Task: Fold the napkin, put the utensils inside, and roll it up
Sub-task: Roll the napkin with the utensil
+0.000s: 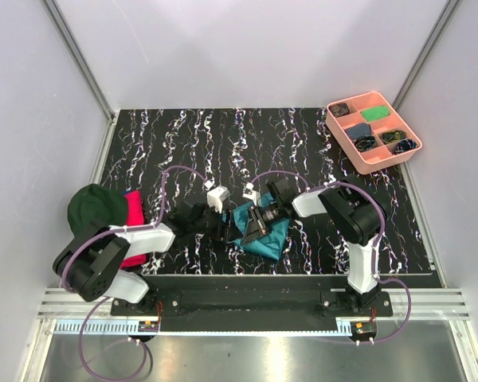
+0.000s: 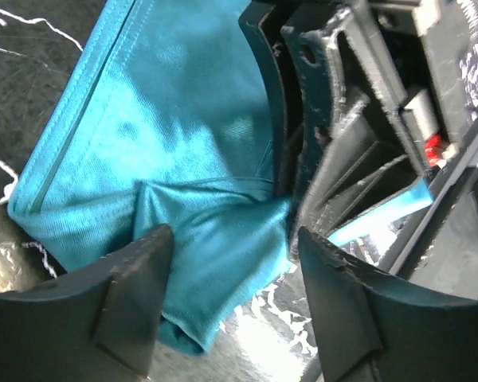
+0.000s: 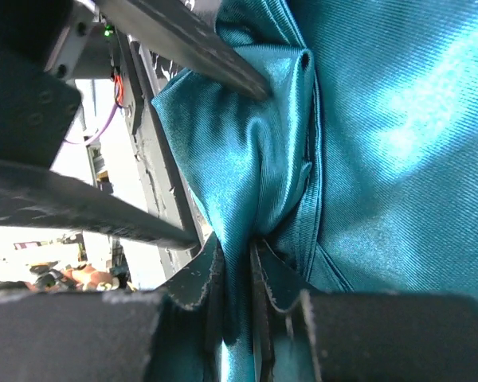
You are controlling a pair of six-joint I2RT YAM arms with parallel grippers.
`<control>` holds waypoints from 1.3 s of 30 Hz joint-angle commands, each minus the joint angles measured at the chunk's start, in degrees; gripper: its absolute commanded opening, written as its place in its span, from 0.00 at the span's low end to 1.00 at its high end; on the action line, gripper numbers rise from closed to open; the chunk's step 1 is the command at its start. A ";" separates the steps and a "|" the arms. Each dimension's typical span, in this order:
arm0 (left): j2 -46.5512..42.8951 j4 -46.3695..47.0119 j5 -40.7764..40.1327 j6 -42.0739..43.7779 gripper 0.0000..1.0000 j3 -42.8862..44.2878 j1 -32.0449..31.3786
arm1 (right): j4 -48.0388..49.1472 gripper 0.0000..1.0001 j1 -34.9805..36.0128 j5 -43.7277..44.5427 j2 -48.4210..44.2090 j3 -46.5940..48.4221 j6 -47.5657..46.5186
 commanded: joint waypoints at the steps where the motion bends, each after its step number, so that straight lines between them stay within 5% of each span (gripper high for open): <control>1: -6.23 -3.98 -6.16 -5.19 0.71 0.15 -0.47 | -0.51 0.09 -1.47 5.91 -0.95 -0.57 -1.38; 9: -10.37 -11.63 -16.45 -10.30 0.76 1.47 -0.20 | -0.60 0.09 -1.47 5.83 -0.51 -1.27 -2.52; 22: -0.62 0.66 -7.50 -14.61 0.80 -0.03 3.67 | -2.18 0.09 -0.25 5.74 1.34 0.04 -3.66; 35: 4.22 3.05 -0.11 -16.11 0.52 -1.43 3.67 | -3.68 0.08 -0.07 6.97 1.86 1.10 -4.98; 39: 4.57 1.82 -0.28 -15.67 0.34 -1.26 3.67 | -3.94 0.08 -0.07 7.23 1.95 1.36 -5.07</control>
